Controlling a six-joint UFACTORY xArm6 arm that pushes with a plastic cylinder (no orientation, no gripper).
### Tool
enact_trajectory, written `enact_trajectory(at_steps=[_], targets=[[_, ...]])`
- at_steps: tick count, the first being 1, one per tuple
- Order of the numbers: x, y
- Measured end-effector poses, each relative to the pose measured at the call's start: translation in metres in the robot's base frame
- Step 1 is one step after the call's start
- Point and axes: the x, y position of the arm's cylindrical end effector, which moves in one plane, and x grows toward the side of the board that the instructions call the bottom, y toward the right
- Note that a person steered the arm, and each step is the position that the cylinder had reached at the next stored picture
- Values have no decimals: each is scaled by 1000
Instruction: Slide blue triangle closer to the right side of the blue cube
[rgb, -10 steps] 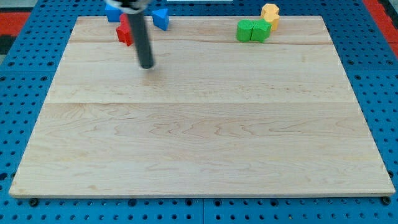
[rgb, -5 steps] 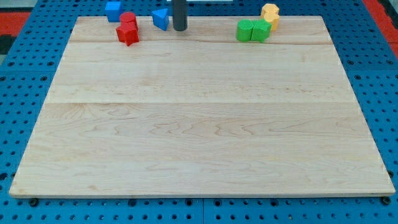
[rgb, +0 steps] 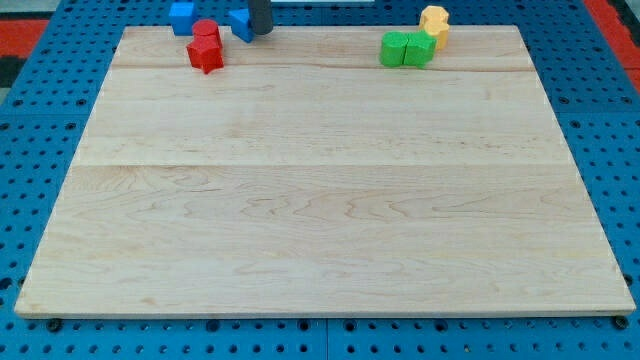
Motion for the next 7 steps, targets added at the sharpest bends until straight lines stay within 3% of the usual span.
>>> enact_trajectory(at_steps=[3, 5, 7], targets=[[-2, 5], [0, -46], [15, -13]])
